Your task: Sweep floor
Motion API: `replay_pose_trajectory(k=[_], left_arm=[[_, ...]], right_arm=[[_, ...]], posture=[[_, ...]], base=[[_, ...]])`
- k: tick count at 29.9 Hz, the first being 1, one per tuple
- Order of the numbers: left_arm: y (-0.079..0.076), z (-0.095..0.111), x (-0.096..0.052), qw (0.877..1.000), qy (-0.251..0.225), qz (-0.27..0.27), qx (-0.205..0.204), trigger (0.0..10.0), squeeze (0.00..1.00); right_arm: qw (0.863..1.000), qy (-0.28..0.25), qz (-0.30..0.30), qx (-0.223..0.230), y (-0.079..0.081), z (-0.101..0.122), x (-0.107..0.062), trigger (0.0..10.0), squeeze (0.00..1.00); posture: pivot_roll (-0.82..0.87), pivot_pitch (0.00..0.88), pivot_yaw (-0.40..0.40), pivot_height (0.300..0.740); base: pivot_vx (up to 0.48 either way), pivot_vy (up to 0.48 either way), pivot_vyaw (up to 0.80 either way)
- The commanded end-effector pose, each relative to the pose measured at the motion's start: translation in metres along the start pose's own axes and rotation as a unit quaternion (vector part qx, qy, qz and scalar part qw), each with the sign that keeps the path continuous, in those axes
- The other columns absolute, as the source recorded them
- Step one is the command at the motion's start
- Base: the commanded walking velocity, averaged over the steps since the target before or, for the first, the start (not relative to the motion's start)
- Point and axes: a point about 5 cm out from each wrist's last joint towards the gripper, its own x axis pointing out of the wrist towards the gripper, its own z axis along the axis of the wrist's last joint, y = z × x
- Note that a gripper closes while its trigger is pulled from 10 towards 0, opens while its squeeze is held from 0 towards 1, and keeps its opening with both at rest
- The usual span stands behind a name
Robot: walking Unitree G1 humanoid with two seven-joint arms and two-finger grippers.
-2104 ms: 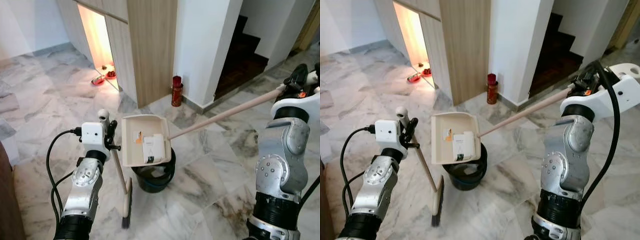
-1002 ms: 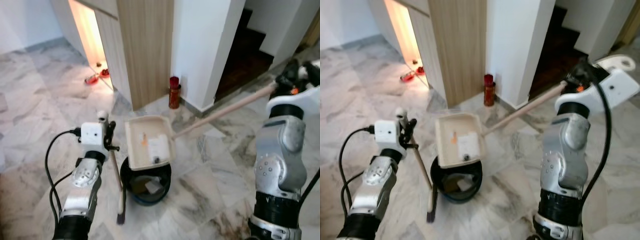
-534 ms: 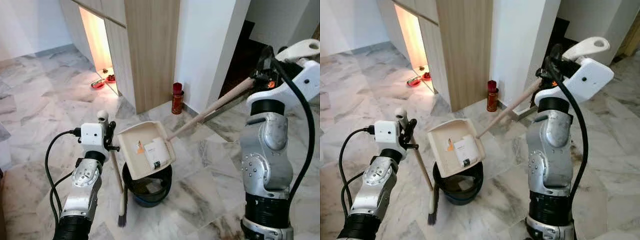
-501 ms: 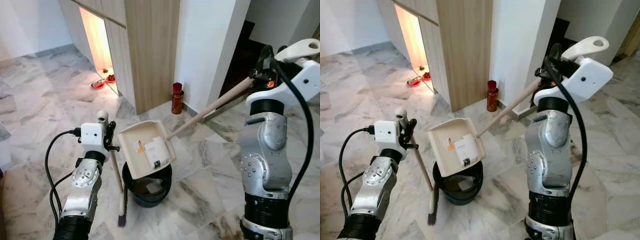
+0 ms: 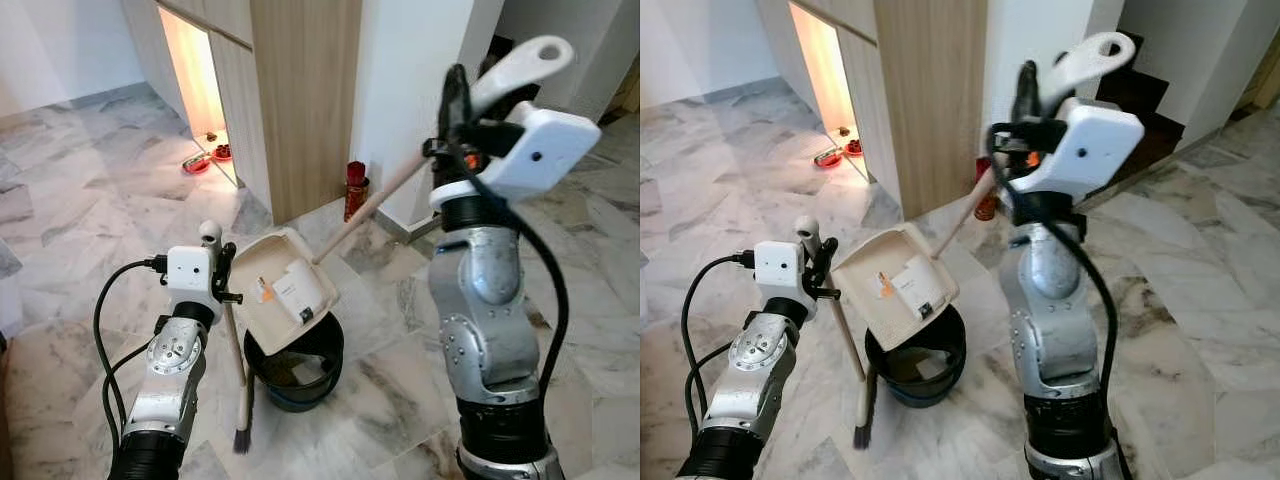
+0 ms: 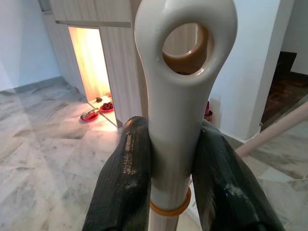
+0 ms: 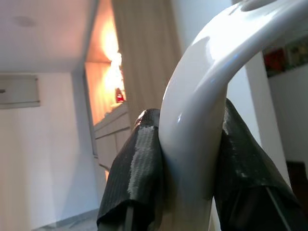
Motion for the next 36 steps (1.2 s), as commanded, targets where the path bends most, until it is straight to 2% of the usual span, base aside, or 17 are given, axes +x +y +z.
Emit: replay_pose_trajectory(k=[1,13,17,36], left_arm=[[-0.003,0.009,0.002,1.000,-0.025,-0.009,-0.003,10.0,0.00],[-0.004,0.009,0.002,1.000,-0.027,-0.011,-0.004,10.0,0.00],[-0.005,0.010,0.003,1.000,-0.028,-0.011,-0.006,10.0,0.00],[-0.006,0.010,0.003,0.999,-0.030,-0.009,-0.008,10.0,0.00]], right_arm=[[0.997,-0.069,0.018,0.003,0.008,0.025,0.001,10.0,0.00],[0.994,-0.093,0.054,-0.022,0.020,0.027,-0.004,10.0,0.00],[0.991,-0.101,0.074,-0.043,0.024,0.027,-0.005,10.0,0.00],[0.986,-0.115,0.106,-0.061,0.034,0.029,-0.008,10.0,0.00]], posture=[[0.01,0.000,-0.004,0.740],[0.01,0.000,-0.004,0.740],[0.01,0.000,-0.007,0.740],[0.01,0.000,-0.012,0.740]], base=[[0.000,0.000,0.00],[0.000,0.000,0.00],[0.000,0.000,0.00],[0.000,0.000,0.00]])
